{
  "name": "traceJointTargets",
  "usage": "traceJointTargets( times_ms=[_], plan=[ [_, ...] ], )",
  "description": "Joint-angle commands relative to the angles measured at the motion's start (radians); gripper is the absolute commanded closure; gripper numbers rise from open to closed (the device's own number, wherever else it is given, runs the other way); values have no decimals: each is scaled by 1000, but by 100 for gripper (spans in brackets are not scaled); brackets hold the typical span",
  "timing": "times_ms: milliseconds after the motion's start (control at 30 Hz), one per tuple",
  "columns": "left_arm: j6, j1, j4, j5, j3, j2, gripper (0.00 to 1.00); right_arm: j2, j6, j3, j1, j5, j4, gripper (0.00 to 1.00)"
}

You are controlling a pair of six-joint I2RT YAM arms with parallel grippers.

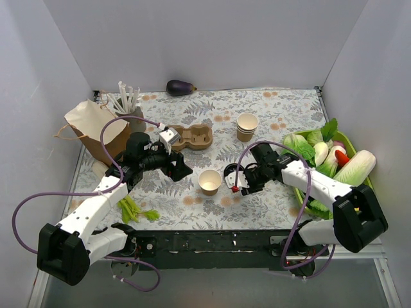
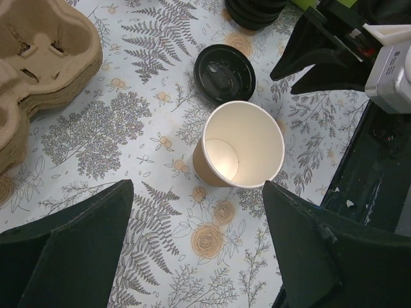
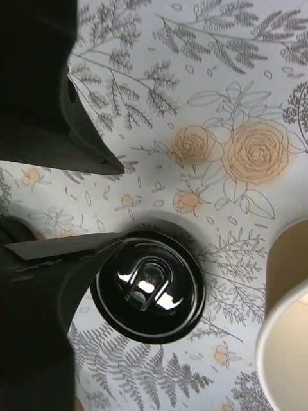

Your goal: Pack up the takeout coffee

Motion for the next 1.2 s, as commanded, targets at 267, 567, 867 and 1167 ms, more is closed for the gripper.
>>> traceJointTargets(
  times_ms=[267, 567, 867, 1167],
  plan=[
    [8, -4, 2, -19, 8, -7, 18, 156, -149, 48, 17, 76, 117, 53],
    [7, -4, 2, -16, 16, 7, 18, 178, -126, 61, 17, 86, 136, 59],
    [-1, -4, 2, 6, 20, 16, 18, 116, -110, 94, 16, 49, 66, 59],
    [-3, -4, -2, 7, 19, 15, 18, 227, -103, 115, 16, 84, 140, 52]
  ],
)
